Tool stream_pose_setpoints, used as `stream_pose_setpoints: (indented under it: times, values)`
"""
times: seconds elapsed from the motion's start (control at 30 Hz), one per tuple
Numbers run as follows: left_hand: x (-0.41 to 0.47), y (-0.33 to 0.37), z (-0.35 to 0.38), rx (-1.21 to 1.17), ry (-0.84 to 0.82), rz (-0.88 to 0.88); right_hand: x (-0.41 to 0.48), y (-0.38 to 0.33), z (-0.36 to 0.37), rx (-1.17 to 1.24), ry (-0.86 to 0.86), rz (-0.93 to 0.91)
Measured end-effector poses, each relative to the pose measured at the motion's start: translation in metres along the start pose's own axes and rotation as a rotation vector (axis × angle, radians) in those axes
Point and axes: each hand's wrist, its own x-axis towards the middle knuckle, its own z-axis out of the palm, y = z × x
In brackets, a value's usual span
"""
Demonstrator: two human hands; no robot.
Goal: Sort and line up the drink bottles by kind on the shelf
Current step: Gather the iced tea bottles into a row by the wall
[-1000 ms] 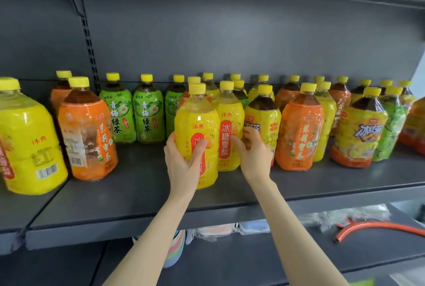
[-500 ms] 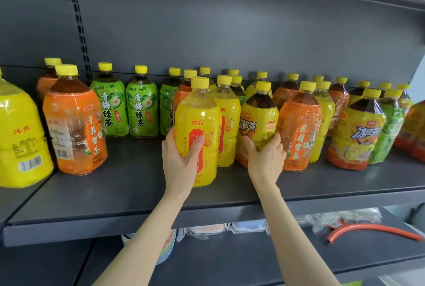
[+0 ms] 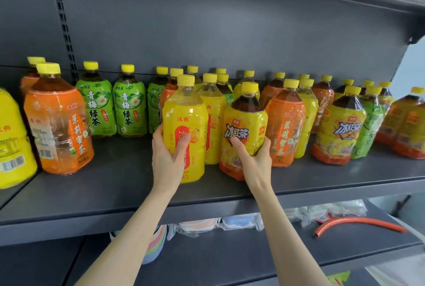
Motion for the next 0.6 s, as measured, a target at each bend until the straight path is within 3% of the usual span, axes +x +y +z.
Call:
stream_pose_setpoints:
  times: [0.23, 0.47, 0.6]
  values:
    - [-0.017, 0.006, -0.003, 0.081, -0.017, -0.001, -0.019, -0.003, -0.008, 0.116, -0.012, -0.026]
    - [-0.065, 0.018, 0.011, 0.212, 0.279, 0.309, -0.042, -0.011, -0.044, 0.222, 0.018, -0.018]
    - [-0.080, 0.034, 0.049, 0.063, 0.084, 0.297, -0.042, -0.015, -0.080, 0.233, 0.070, 0.008]
